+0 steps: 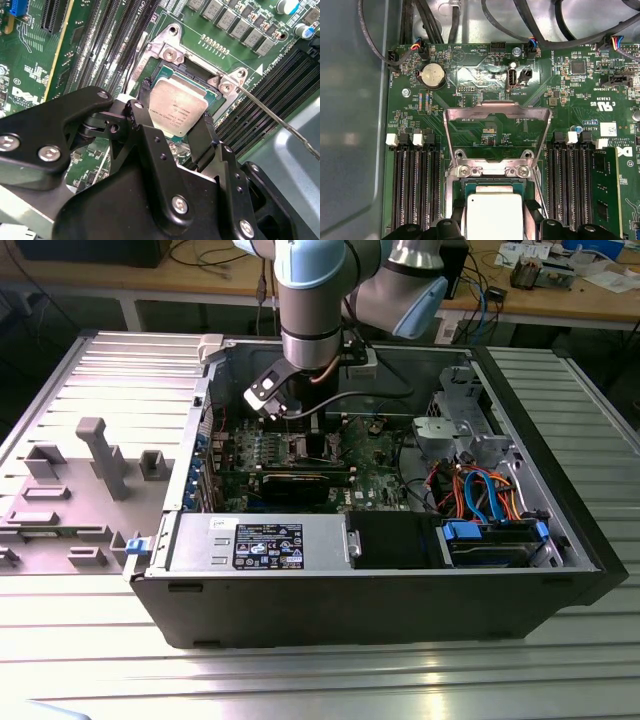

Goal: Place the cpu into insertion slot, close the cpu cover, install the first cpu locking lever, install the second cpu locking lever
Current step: 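Place the cpu into insertion slot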

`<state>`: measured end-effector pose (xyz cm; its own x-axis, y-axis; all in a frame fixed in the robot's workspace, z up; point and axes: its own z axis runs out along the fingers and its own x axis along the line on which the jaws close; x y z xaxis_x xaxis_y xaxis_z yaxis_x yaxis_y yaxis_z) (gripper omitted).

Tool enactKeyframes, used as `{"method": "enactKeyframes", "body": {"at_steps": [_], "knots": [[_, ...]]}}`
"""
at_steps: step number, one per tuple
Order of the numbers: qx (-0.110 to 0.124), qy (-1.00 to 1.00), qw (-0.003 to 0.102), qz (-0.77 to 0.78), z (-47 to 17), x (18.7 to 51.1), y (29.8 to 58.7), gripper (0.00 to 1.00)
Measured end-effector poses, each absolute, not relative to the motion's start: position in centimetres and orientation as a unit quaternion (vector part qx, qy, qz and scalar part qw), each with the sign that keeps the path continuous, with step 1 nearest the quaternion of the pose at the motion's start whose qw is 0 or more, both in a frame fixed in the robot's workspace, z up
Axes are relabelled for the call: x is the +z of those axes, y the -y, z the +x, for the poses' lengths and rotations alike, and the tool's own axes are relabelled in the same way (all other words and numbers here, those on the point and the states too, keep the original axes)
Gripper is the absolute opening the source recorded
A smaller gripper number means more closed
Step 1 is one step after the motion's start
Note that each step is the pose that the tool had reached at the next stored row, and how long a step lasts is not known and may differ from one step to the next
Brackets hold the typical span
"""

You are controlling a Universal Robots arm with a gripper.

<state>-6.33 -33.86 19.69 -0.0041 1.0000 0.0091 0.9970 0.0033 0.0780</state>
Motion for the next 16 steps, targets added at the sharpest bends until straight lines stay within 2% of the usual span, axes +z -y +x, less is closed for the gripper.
{"method": "enactKeyframes", "body": {"at_steps": [16], "knots": [[0.031,-0.708,0.024,0.706,-6.33,19.69,33.86,0.54]]}}
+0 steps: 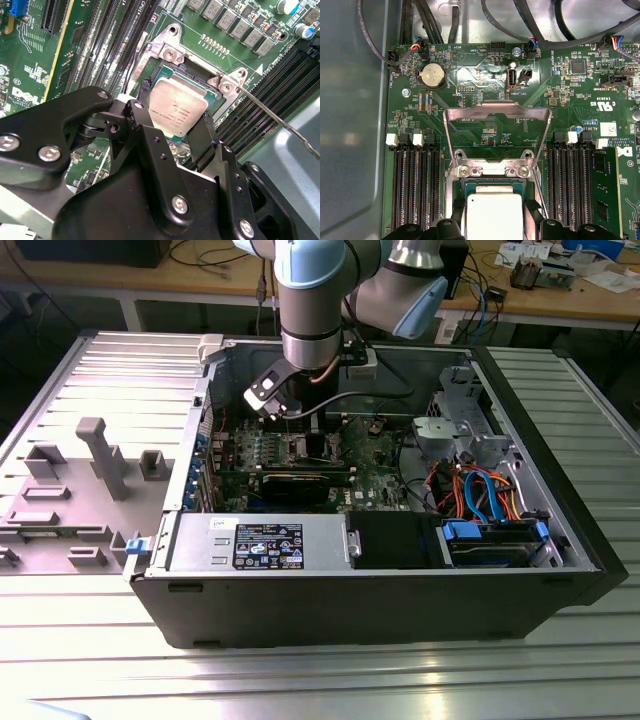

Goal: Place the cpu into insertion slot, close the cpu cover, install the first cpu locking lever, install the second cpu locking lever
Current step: 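Place the cpu into insertion slot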

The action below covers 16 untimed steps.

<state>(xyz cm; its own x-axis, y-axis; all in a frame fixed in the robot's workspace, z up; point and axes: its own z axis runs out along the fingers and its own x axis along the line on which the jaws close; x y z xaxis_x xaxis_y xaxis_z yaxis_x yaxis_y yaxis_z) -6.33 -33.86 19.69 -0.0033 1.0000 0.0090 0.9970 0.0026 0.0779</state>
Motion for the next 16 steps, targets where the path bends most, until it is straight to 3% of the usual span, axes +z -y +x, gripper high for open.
{"method": "enactKeyframes", "body": {"at_steps": [3,5,11,13,16], "knots": [[0.031,-0.707,0.024,0.706,-6.33,19.68,33.86,0.55],[0.031,-0.707,0.024,0.706,-6.33,19.69,33.86,0.68],[0.031,-0.707,0.024,0.706,-6.33,20.1,33.86,0.68],[0.031,-0.707,0.024,0.706,-6.33,20.09,33.87,0.59],[0.031,-0.707,0.024,0.706,-6.33,20.08,33.86,0.59]]}}
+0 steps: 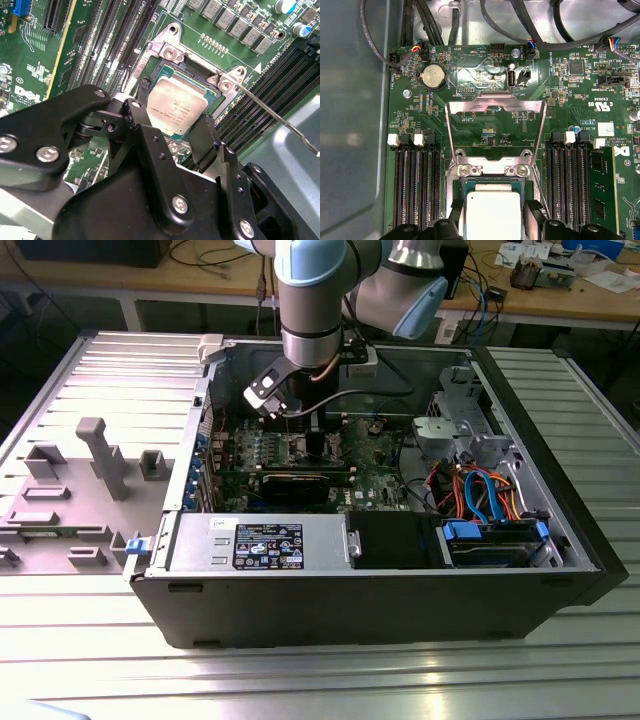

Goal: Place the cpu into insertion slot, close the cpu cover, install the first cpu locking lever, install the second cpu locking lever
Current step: 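Place the cpu into insertion slot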

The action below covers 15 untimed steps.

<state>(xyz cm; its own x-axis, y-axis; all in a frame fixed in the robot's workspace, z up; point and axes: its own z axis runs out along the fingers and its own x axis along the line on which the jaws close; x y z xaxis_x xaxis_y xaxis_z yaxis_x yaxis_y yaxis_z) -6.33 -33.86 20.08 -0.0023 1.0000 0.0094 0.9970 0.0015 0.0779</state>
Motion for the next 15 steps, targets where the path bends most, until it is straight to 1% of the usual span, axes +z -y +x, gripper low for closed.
{"method": "enactKeyframes", "body": {"at_steps": [3,4,9,10,12,13,15], "knots": [[0.031,-0.707,0.024,0.706,-6.3,20.1,33.9,0.6],[0.031,-0.707,0.024,0.706,-6.3,20.3,33.9,0.66],[0.03,-0.707,0.024,0.707,-6.2,21.8,33.9,0.65],[0.027,-0.707,0.021,0.707,-5.9,21.8,33.9,0.46],[0.027,-0.707,0.021,0.707,-5.9,21.8,33.9,0.34],[0.027,-0.707,0.021,0.707,-5.9,21.8,33.9,0.22],[0.029,-0.707,0.018,0.707,-5.9,21.8,33.9,0.11]]}}
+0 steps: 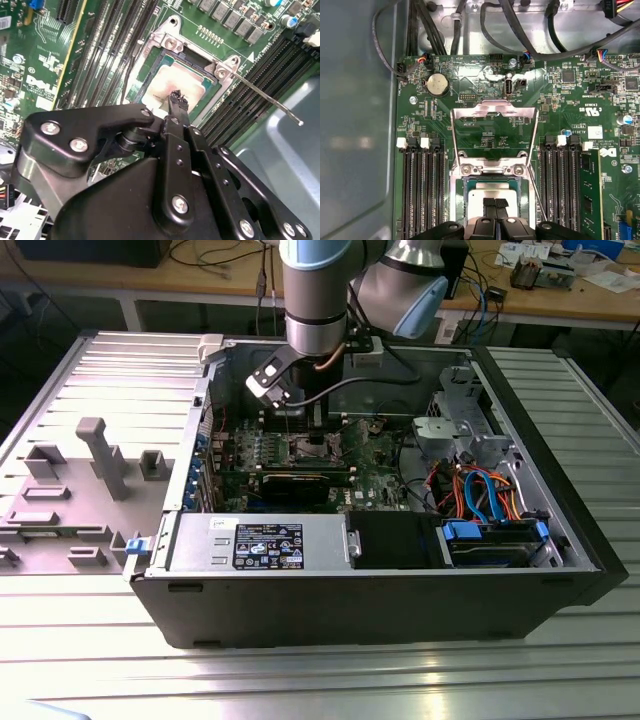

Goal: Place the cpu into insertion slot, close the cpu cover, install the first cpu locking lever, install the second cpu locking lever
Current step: 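Place the cpu into insertion slot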

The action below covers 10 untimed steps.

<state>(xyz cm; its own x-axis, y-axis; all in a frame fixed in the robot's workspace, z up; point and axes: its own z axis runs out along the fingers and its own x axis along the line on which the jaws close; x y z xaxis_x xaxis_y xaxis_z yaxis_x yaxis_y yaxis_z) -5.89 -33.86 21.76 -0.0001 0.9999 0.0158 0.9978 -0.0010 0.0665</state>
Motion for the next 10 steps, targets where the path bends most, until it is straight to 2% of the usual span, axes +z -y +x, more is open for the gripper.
{"method": "enactKeyframes", "body": {"at_steps": [7,9,10], "knots": [[0.03,-0.706,0.016,0.707,-5.89,21.71,33.86,0.11],[0.023,-0.707,0.009,0.707,-5.89,21.72,33.87,0.11],[0.023,-0.707,0.009,0.707,-5.89,21.72,33.87,0.11]]}}
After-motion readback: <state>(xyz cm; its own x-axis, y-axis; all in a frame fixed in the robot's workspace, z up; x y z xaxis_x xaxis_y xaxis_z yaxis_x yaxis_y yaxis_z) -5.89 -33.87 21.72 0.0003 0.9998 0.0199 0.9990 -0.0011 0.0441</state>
